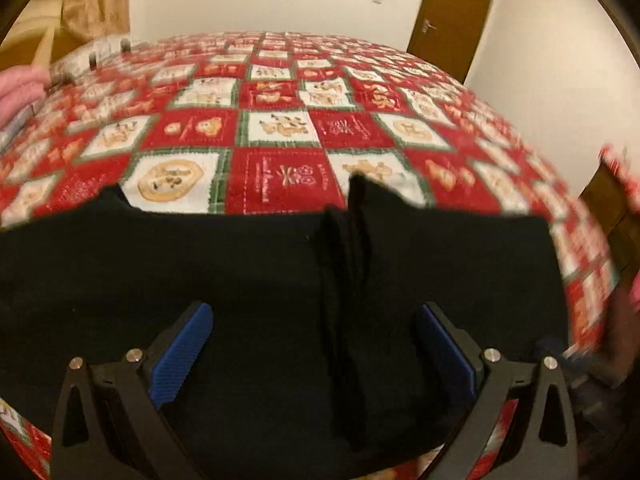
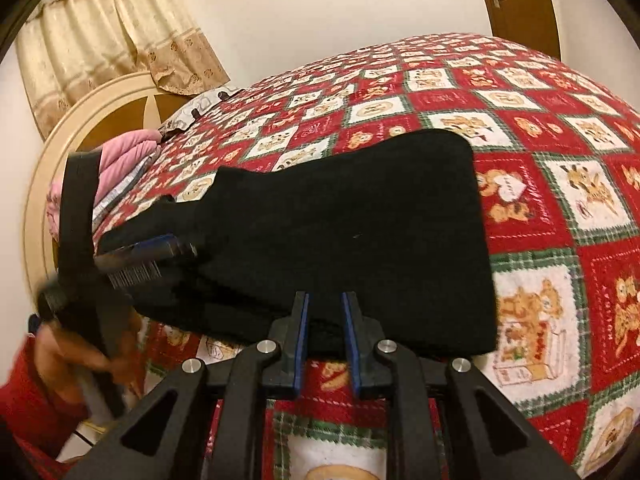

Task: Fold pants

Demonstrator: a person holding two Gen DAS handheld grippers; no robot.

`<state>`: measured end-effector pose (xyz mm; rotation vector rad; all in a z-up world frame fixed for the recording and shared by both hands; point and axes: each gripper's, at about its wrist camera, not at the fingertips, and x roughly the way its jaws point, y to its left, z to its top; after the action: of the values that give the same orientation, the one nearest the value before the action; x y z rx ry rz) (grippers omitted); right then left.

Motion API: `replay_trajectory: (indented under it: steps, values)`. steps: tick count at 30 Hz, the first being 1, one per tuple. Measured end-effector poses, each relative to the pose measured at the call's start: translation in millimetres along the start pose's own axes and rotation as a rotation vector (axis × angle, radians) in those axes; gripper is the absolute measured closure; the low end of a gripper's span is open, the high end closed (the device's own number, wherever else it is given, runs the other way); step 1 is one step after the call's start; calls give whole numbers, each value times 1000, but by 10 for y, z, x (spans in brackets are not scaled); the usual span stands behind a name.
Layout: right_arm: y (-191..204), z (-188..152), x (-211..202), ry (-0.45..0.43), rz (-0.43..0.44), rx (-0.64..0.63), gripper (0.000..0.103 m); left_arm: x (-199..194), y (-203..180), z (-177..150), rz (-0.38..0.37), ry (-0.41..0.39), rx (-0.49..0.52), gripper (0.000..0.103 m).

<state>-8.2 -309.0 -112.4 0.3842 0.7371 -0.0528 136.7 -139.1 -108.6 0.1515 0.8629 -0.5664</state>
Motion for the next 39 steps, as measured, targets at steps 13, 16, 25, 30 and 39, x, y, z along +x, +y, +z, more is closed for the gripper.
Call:
replay_trajectory:
  steps: [13,16,25,30,39]
  values:
    - [-410,657,-40,-159,-125,44,85,-231,-47,-267,38,-20,33,3]
    - [-532,682,411,-29,-136,51,85,-256,2,-319,48,-10,31,3]
    - [-545,704,406,-73,-111,27,79,-271,-2,-366,62,-6,32,2]
    - [-335,701,104,-177,-83,45,77,-320,26,-375,57,-1,35,2]
    - [186,314,319,-60,-43,-75,75,-518,86,-324,99,-76,76,2]
